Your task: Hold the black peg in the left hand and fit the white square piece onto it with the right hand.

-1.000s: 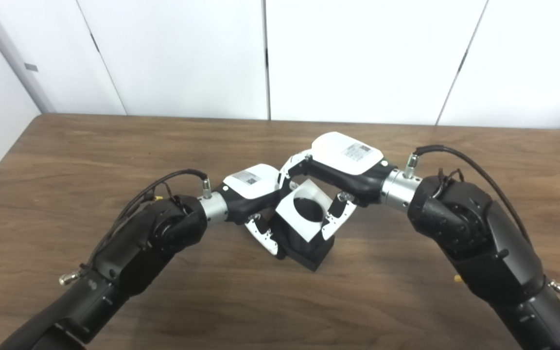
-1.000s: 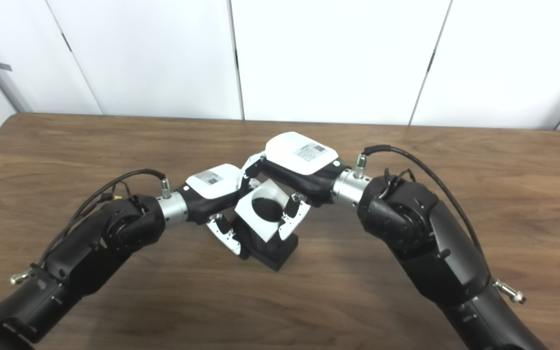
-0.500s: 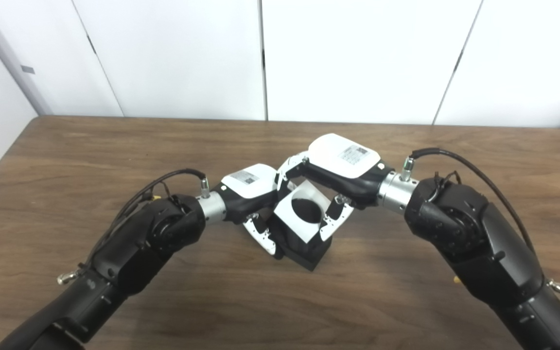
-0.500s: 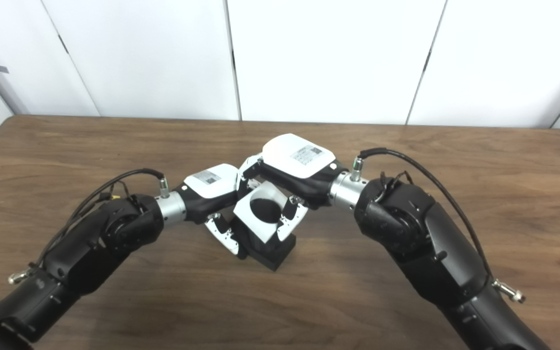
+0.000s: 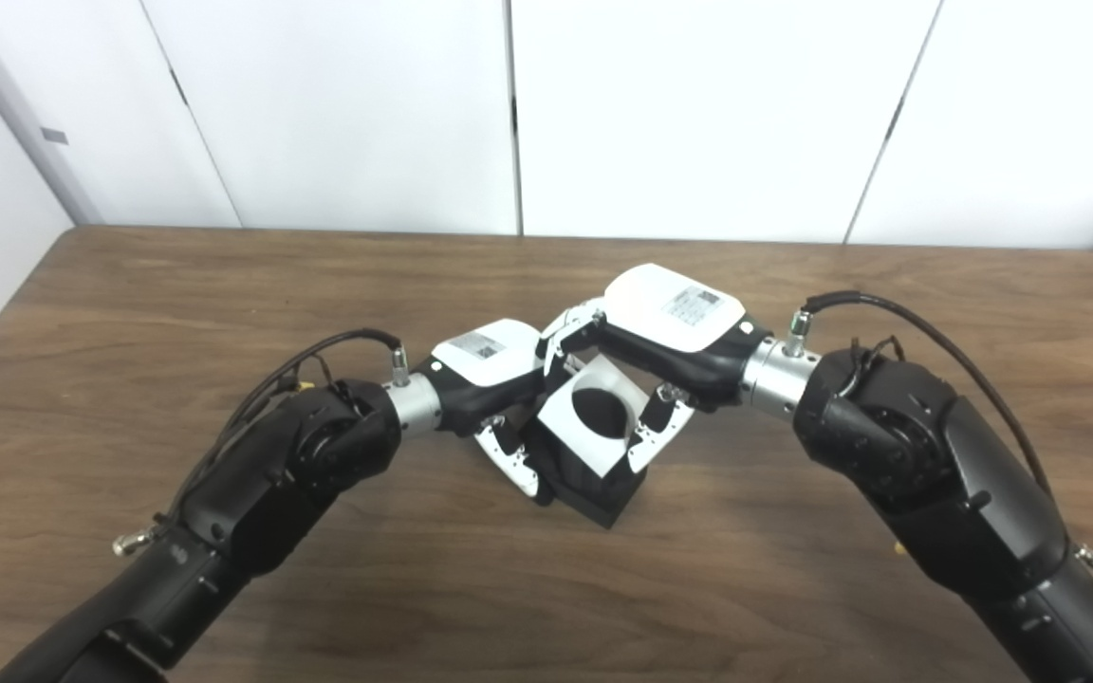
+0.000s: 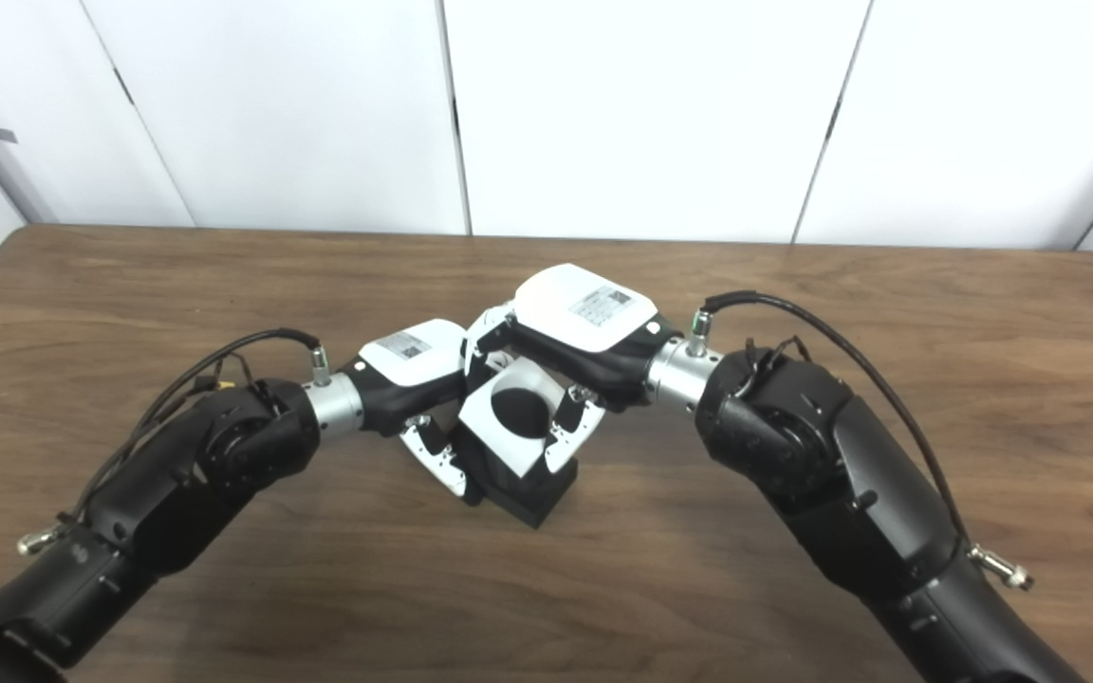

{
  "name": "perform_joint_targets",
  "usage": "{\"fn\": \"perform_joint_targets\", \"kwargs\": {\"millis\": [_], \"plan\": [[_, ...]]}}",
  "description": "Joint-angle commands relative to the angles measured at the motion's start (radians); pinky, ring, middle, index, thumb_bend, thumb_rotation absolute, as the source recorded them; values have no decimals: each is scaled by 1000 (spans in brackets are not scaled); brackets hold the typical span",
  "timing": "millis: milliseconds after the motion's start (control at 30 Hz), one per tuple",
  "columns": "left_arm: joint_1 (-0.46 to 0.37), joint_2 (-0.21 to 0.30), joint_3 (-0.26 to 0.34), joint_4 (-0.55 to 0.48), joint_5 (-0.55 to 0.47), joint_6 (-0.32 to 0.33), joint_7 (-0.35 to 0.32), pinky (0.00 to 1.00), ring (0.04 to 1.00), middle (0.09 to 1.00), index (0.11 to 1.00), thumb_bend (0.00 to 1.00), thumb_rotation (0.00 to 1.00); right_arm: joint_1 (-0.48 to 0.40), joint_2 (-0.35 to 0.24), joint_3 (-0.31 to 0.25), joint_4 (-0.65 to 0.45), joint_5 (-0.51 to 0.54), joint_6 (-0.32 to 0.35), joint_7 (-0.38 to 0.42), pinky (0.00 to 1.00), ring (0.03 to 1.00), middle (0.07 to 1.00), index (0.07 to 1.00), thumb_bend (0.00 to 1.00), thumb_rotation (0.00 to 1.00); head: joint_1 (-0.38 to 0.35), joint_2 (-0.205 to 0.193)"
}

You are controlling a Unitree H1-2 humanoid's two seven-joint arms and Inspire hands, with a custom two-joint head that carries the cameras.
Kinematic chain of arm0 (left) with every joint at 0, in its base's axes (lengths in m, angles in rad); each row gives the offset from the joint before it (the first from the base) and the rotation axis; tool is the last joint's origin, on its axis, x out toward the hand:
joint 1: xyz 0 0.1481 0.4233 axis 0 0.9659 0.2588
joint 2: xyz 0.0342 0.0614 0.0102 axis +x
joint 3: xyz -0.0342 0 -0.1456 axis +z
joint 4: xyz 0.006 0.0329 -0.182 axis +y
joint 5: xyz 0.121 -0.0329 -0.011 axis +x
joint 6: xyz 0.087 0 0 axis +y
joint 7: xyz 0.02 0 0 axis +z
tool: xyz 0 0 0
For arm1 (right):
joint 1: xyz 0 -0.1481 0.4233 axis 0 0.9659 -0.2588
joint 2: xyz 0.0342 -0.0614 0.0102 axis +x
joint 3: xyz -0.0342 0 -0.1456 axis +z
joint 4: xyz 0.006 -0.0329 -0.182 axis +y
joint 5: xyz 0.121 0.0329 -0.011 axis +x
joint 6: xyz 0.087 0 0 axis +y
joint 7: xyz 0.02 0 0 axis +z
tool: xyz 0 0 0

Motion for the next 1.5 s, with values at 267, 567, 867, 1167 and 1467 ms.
{"fn": "perform_joint_targets", "kwargs": {"millis": [267,567,867,1167,1467], "plan": [[31,-21,-44,15,4,-16,-62,723,855,808,489,523,66,21,2,59,23,-9,14,85,659,752,792,491,525,149,-2,5],[29,-21,-47,19,6,-14,-71,716,836,767,490,522,67,27,13,55,22,-15,25,71,657,753,795,492,524,151,-3,7],[24,-20,-51,22,11,-24,-68,728,856,815,490,522,68,30,21,55,15,-23,35,57,645,744,795,495,523,156,-5,7],[25,-23,-48,26,-10,-23,-72,727,884,853,491,522,64,48,50,42,11,-52,52,21,644,746,791,496,522,158,-5,9],[24,-21,-53,26,1,-33,-62,727,894,861,490,523,65,55,63,44,9,-64,68,13,643,747,793,496,522,158,-5,9]]}}
